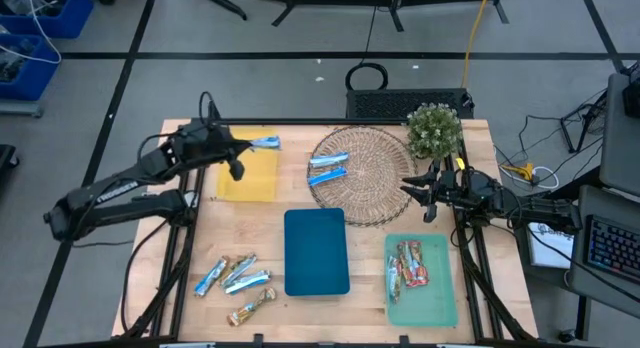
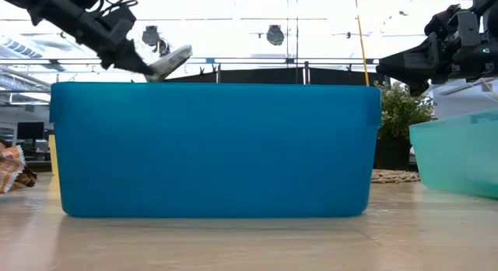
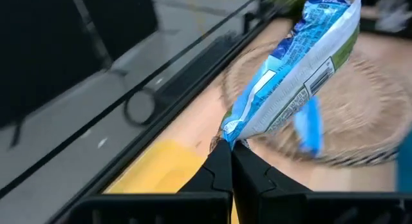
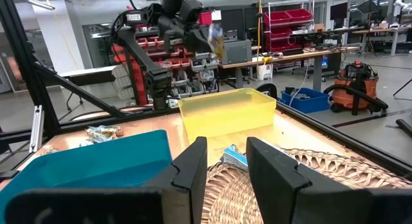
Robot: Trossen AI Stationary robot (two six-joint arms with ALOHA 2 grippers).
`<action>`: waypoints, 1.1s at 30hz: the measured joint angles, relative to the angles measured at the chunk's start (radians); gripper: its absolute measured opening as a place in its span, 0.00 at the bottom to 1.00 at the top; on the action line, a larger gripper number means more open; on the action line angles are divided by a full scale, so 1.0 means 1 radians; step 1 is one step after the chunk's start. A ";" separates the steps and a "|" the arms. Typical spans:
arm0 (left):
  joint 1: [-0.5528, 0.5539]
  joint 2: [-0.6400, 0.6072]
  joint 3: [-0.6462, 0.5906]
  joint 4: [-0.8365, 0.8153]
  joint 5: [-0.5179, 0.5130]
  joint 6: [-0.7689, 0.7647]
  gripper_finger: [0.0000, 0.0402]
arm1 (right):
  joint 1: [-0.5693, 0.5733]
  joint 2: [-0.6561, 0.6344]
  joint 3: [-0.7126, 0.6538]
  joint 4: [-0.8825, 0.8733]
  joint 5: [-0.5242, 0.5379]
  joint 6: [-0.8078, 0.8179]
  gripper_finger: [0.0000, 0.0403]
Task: Pick and place Granola Bars by type
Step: Put the blue granola bar into the yellow bin
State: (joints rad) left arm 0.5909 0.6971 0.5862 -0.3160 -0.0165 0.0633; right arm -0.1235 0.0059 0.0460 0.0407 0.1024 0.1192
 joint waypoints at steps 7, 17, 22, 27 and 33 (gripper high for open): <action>0.052 -0.003 0.009 -0.129 -0.069 -0.054 0.00 | 0.000 0.000 0.000 0.000 0.000 0.000 0.25; 0.119 0.080 0.009 -0.242 -0.151 -0.115 0.00 | 0.000 0.000 0.000 0.000 0.000 0.000 0.25; 0.130 0.171 0.009 -0.240 -0.153 -0.118 0.00 | 0.000 0.000 0.000 0.000 0.000 0.000 0.25; 0.130 0.251 0.009 -0.240 -0.169 -0.109 0.00 | 0.000 0.000 0.000 0.000 0.000 0.000 0.25; 0.130 0.264 0.009 -0.212 -0.169 -0.099 0.00 | 0.000 0.000 0.000 0.000 0.000 0.000 0.25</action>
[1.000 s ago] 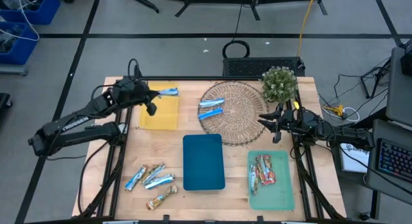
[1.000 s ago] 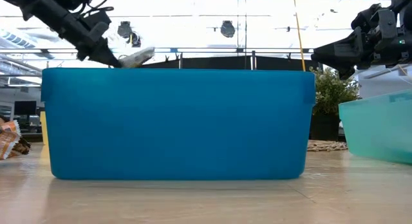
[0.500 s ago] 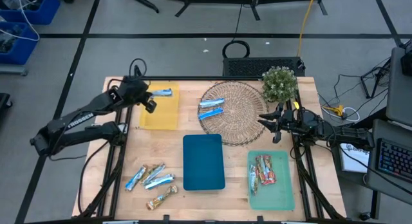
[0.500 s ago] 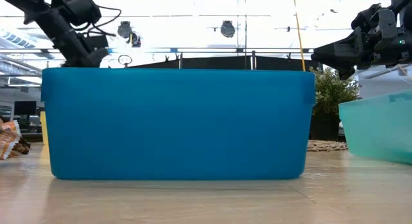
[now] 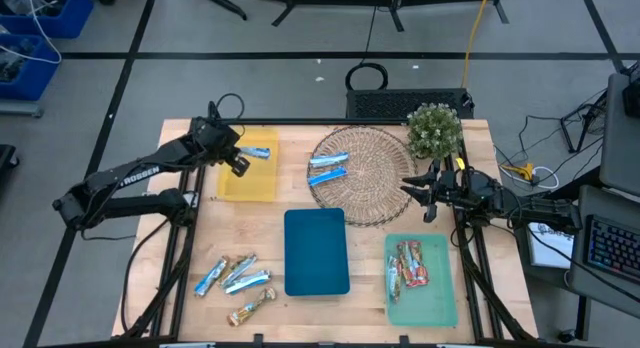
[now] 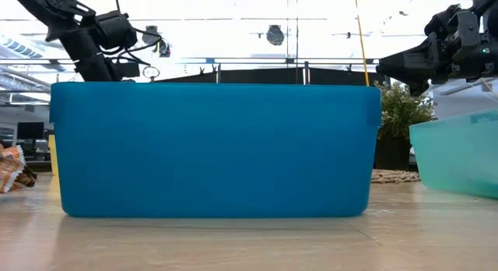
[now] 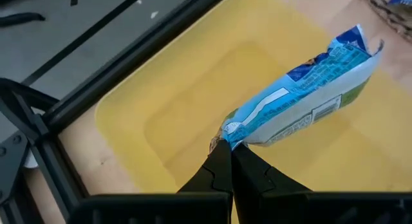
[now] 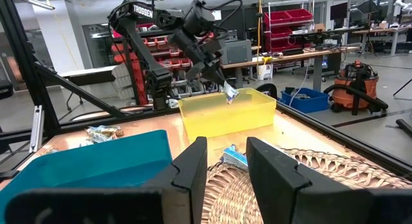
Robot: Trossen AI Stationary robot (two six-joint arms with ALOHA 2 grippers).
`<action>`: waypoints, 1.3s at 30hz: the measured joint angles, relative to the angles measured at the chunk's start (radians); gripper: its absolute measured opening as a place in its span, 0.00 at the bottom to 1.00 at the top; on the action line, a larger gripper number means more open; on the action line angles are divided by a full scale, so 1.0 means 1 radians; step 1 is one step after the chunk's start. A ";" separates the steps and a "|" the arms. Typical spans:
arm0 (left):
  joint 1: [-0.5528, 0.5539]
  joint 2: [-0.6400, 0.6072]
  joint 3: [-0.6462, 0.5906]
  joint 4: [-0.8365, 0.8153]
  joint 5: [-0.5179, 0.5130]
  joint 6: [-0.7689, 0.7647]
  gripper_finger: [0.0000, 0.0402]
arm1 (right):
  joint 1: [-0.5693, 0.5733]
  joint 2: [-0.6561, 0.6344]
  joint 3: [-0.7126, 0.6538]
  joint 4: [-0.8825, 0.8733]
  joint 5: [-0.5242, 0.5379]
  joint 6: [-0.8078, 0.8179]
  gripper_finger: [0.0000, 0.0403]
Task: Pick and place Granola Bars by type
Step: Put the blue granola bar into the yellow bin
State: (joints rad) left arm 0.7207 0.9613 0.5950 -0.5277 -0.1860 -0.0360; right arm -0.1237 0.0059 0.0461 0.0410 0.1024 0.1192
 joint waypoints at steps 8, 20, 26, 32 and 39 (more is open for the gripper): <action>0.000 -0.002 0.001 0.005 0.000 -0.001 0.00 | 0.000 0.000 0.000 0.000 0.000 0.000 0.25; 0.000 -0.001 0.001 0.000 -0.026 -0.019 0.00 | 0.000 0.000 0.000 0.000 0.000 0.000 0.25; 0.000 -0.001 0.001 -0.015 -0.025 -0.027 0.01 | 0.000 0.000 0.000 0.000 0.000 0.000 0.25; 0.000 -0.001 0.001 -0.028 -0.026 -0.039 0.01 | 0.000 0.000 0.000 0.000 0.000 0.000 0.25; 0.000 -0.001 0.001 -0.032 -0.025 -0.057 0.02 | 0.000 0.000 0.000 0.000 0.000 0.000 0.25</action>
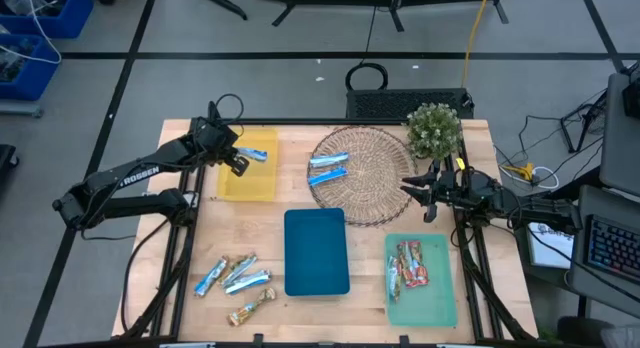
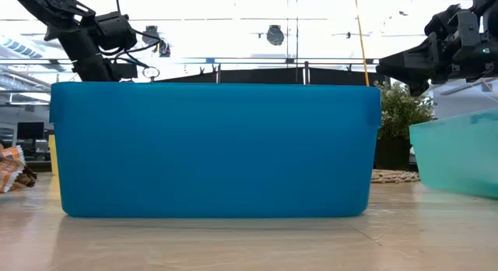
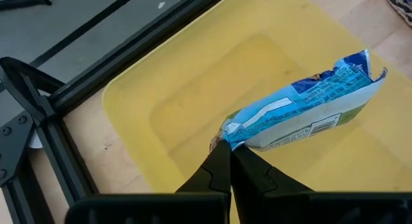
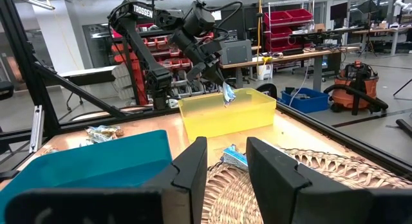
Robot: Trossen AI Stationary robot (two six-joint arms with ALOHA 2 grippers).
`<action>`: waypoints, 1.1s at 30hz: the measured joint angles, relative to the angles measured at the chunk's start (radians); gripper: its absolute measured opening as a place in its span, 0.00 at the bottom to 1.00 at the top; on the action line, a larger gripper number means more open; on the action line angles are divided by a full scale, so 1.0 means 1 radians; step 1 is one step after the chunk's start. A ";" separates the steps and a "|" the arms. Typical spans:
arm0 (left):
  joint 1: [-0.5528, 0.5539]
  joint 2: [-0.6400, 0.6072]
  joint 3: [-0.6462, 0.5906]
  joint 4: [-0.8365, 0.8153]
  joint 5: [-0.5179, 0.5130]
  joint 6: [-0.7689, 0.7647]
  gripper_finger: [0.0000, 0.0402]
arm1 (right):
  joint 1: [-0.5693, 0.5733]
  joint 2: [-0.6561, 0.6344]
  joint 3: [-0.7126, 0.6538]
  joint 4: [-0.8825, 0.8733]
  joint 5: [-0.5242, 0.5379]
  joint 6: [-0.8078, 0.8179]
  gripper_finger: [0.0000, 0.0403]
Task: Pick and place Granola Bars by type
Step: Put the blue granola bar into the yellow bin
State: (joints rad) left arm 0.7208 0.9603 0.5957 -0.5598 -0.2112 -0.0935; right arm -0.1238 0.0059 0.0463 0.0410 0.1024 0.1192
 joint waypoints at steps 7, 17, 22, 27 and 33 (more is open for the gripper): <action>0.000 0.000 0.000 0.000 0.000 -0.015 0.02 | 0.000 0.000 0.000 0.000 0.000 0.000 0.25; 0.000 0.000 0.000 0.000 0.001 -0.020 0.15 | 0.000 0.000 0.000 0.000 0.000 0.000 0.25; 0.000 0.000 0.000 0.001 0.002 -0.020 0.23 | 0.000 0.000 0.000 0.000 0.000 0.000 0.25; 0.000 0.000 0.000 0.001 0.002 -0.020 0.28 | 0.000 0.000 0.000 0.000 0.000 0.000 0.25; -0.002 0.000 0.000 0.027 0.011 -0.010 0.28 | 0.000 0.000 0.000 0.000 0.000 0.000 0.25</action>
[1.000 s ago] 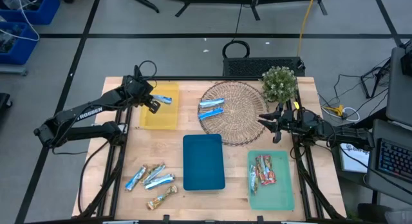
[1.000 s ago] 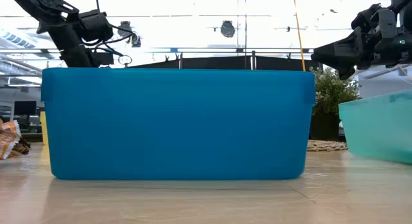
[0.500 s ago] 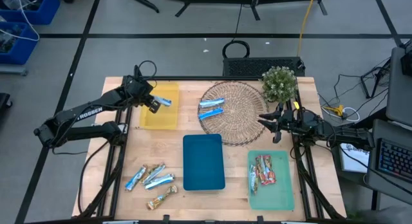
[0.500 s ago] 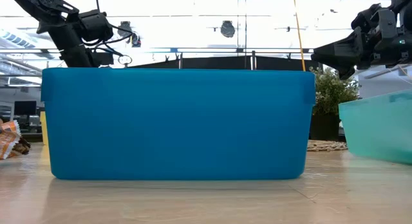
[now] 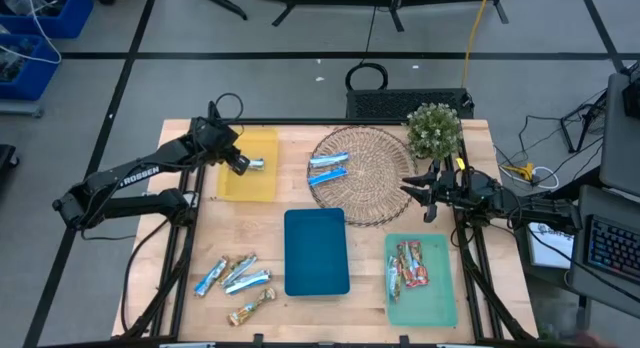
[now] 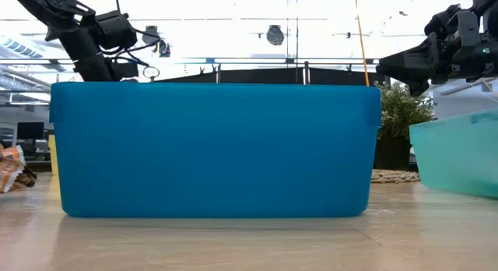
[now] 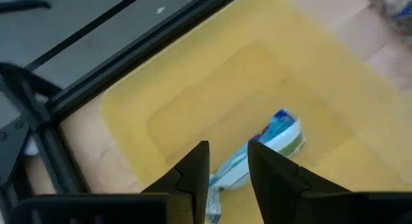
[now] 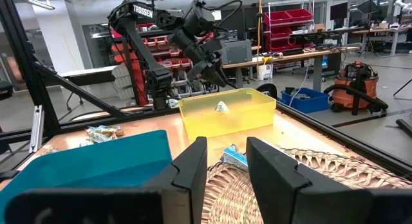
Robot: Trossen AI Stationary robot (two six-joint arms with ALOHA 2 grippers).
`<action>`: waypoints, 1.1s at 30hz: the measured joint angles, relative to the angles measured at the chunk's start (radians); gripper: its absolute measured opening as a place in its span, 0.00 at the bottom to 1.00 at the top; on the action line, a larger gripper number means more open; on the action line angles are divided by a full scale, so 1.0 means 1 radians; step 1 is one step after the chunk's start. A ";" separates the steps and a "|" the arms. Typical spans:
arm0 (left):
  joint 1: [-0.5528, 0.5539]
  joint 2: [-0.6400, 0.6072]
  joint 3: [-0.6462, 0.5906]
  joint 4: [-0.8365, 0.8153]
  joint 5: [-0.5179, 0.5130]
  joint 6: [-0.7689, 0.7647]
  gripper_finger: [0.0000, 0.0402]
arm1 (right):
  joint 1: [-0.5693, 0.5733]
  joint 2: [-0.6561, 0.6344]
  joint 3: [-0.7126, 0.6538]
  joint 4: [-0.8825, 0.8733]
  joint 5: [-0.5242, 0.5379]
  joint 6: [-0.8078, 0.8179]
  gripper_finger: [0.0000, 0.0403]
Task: Pick and place Granola Bars by type
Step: Put the blue granola bar into the yellow bin
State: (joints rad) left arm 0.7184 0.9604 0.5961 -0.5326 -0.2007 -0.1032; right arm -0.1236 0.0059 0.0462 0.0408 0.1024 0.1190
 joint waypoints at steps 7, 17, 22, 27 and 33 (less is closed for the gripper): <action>-0.034 0.000 0.000 0.212 0.237 0.085 0.28 | 0.000 0.000 0.000 0.000 0.000 0.000 0.25; -0.143 0.002 0.000 0.602 0.495 0.065 0.28 | 0.000 0.000 0.000 0.000 0.000 0.000 0.25; -0.211 0.003 0.000 0.742 0.509 0.056 0.28 | 0.000 0.000 0.000 0.000 0.000 0.000 0.25; -0.230 0.020 0.030 0.785 0.512 0.050 0.28 | 0.000 0.000 0.000 0.000 0.000 0.000 0.25; -0.225 0.149 0.173 0.655 0.506 0.069 0.28 | 0.000 0.000 0.000 0.000 0.000 0.000 0.25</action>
State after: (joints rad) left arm 0.4931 1.1097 0.7693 0.1221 0.3050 -0.0343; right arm -0.1234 0.0055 0.0462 0.0407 0.1024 0.1192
